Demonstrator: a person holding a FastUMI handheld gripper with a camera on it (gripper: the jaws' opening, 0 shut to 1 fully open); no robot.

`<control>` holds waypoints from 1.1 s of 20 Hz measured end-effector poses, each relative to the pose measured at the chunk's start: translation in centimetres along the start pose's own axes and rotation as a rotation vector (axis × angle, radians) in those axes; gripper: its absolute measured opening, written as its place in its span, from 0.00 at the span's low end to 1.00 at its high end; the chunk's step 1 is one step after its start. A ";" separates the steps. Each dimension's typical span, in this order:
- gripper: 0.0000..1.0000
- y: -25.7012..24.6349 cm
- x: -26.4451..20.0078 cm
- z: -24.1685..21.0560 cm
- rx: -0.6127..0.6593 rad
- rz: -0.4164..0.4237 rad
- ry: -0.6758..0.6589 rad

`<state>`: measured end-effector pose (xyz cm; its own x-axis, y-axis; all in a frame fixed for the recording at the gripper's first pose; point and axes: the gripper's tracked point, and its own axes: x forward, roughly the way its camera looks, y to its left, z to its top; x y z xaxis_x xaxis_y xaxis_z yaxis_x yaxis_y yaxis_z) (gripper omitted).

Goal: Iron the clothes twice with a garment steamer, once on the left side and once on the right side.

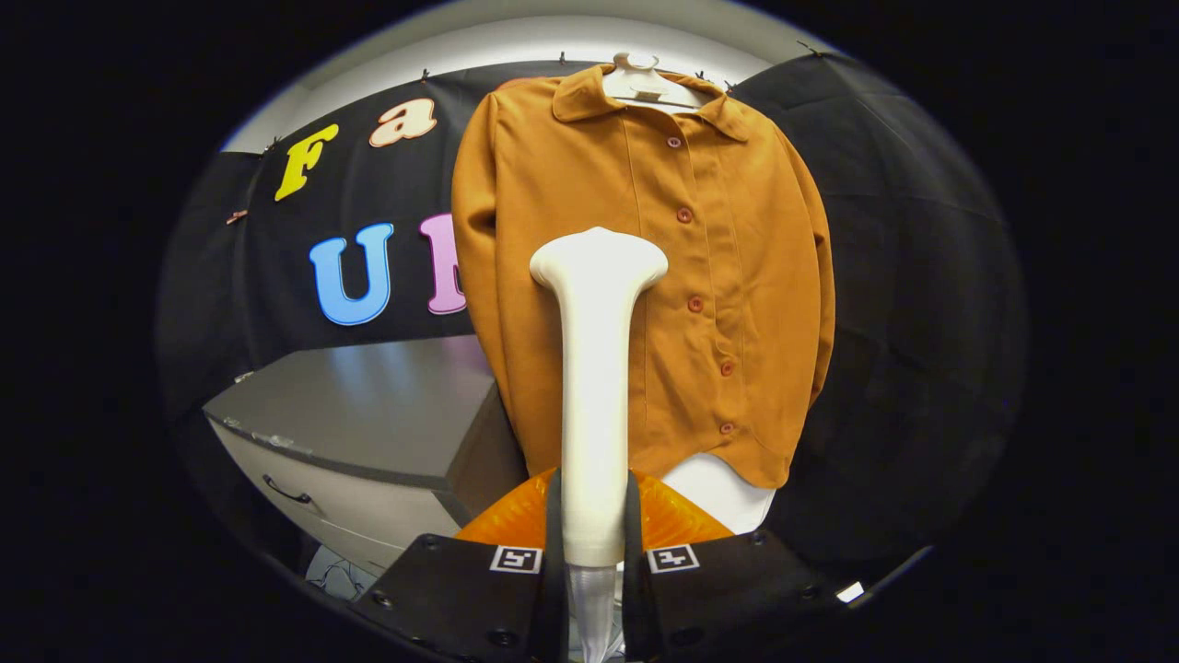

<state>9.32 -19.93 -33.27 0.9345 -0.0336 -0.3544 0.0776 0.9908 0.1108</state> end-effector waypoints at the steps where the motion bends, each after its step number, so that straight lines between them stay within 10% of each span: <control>1: 0.27 -0.2 -0.2 -1.0 0.002 -0.002 0.022; 14: 0.27 -0.2 -2.8 -10.7 0.014 -0.030 0.213; 22: 0.27 -0.6 -6.1 -9.1 0.078 -0.027 0.136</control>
<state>0.39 -19.15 -39.58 0.8766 -0.0365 -0.4798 0.1332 0.9765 0.1692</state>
